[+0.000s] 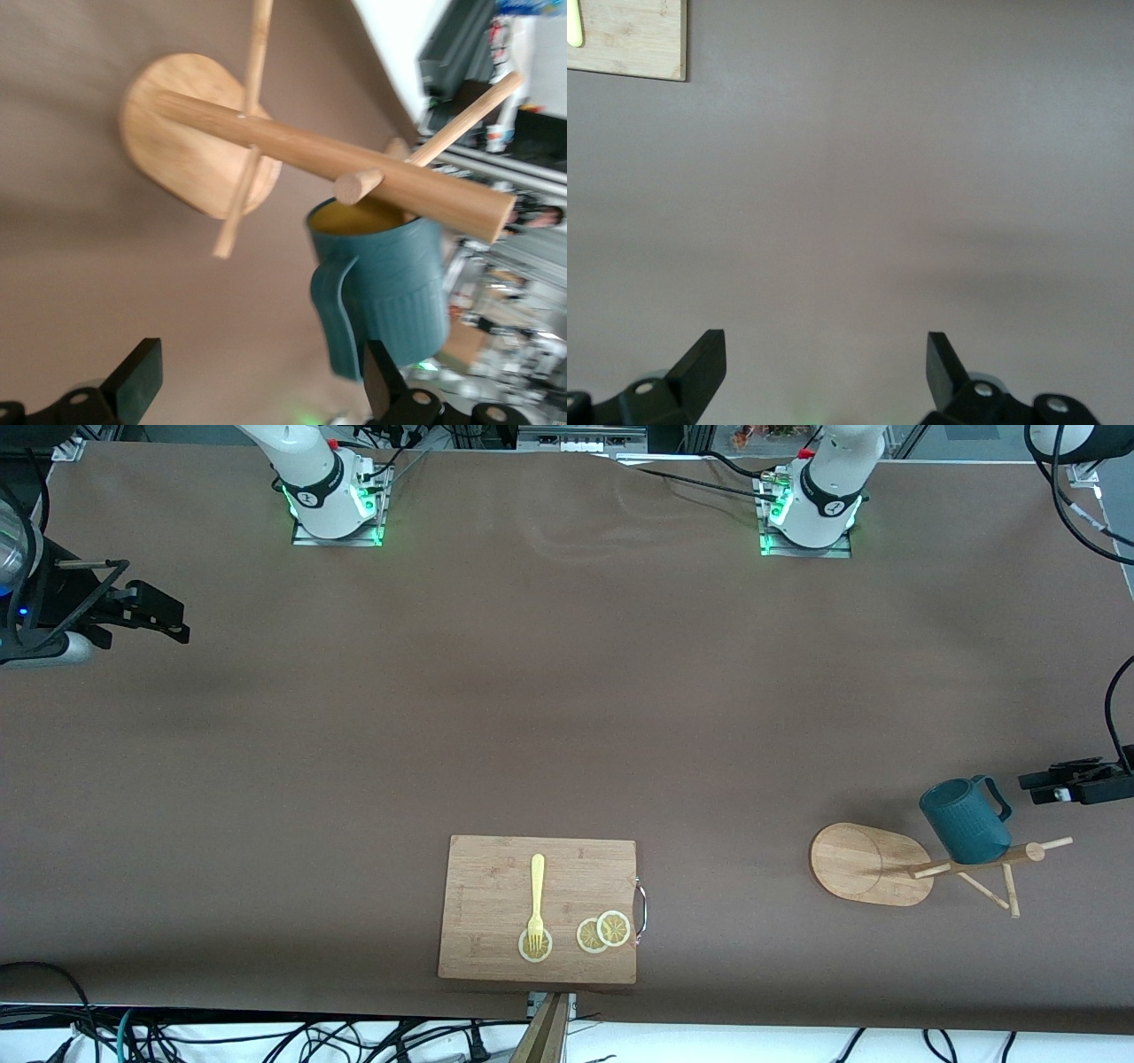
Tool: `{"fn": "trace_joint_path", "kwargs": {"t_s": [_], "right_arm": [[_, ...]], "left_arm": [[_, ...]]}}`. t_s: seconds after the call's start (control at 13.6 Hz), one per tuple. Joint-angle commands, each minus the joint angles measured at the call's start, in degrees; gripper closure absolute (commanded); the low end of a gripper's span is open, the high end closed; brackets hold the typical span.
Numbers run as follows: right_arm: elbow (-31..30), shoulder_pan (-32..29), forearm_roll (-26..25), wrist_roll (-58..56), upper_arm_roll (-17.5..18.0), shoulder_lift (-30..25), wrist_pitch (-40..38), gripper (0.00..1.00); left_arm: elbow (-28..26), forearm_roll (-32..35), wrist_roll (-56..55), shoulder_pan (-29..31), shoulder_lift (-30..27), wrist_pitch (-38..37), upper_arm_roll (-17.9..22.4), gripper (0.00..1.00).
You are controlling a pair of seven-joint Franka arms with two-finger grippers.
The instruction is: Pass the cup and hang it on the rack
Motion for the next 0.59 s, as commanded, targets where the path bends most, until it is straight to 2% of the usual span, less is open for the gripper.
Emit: {"fn": "trace_joint_path", "kwargs": {"t_s": [0.0,0.15,0.3,0.52], "right_arm": [[1.08,-0.78,-0.76,-0.84,0.78,0.2,-1.33,0.0],[0.99,-0.78,-0.76,-0.84,0.78,0.2,-1.33,0.0],[1.08,-0.78,-0.76,-0.84,0.78,0.2,-1.33,0.0],[1.08,-0.78,-0.76,-0.93,0.78,0.2,-1.33,0.0]], "left_arm": [[0.84,14.94,1.41,-4.73,-4.27,-0.47,0.44,0.0],[0.75,27.61,0.8,-9.74,-8.31,-0.38,0.44,0.0],[0.05,35.54,0.53,-14.57,-12.44,-0.81,0.44,0.0],[-4.16,40.13,0.53,-21.6,-20.26,-1.26,0.44,0.0]]}}
